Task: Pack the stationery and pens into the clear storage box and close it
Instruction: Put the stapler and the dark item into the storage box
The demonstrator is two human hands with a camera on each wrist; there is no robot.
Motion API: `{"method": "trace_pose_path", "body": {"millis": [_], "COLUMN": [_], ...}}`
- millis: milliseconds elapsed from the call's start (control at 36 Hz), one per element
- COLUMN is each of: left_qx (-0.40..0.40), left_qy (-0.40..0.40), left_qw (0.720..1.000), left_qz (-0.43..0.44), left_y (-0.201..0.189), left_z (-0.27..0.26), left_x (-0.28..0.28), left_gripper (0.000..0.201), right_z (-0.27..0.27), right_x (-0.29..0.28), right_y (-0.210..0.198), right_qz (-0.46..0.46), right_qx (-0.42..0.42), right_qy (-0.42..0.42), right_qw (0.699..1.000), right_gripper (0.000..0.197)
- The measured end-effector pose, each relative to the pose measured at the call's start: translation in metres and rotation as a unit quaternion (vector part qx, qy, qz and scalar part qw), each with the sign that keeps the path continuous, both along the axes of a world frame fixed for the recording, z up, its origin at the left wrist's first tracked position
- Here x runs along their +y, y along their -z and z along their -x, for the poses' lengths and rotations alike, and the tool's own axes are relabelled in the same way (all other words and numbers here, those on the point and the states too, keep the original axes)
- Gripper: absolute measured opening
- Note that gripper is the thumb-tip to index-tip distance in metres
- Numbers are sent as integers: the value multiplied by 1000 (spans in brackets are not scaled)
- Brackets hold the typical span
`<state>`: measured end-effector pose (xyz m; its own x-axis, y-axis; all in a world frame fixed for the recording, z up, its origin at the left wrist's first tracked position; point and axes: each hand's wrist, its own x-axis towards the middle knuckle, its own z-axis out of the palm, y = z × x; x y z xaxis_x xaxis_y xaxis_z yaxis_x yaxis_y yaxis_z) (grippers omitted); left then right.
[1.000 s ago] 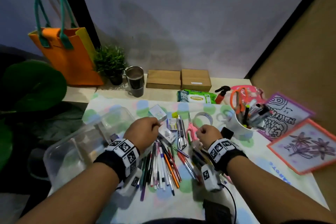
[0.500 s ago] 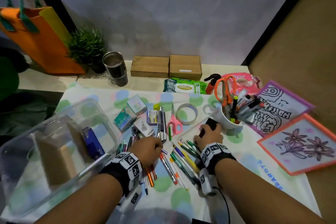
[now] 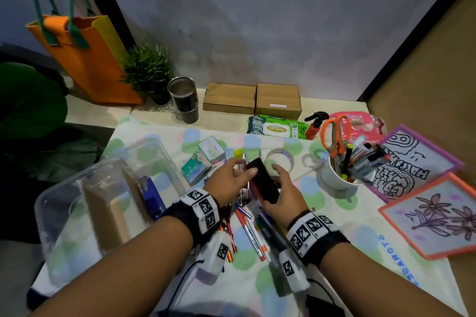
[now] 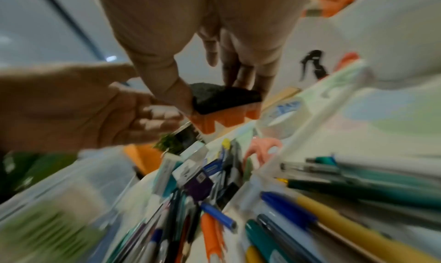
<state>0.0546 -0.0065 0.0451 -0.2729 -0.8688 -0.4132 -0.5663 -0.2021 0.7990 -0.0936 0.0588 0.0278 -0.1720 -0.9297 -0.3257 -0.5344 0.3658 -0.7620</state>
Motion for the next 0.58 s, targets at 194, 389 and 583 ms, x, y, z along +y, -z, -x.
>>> {"method": "trace_pose_path", "body": {"millis": [194, 389, 583], "left_qx": [-51, -75, -209], "left_qy": [-42, -150, -195], "left_qw": [996, 979, 952], "left_qz": [58, 113, 110], "left_y": [-8, -34, -49], "left_z": [-34, -109, -176], "left_x": [-6, -37, -63], "left_gripper": [33, 30, 23], "right_z": [-40, -76, -110], "right_x": [-4, -12, -25], "right_y": [-17, -18, -12], "right_qz": [46, 4, 26], "right_qx": [3, 60, 96], "right_qy": [-131, -262, -387], "right_qw": [990, 963, 917], "right_gripper": [67, 78, 81]}}
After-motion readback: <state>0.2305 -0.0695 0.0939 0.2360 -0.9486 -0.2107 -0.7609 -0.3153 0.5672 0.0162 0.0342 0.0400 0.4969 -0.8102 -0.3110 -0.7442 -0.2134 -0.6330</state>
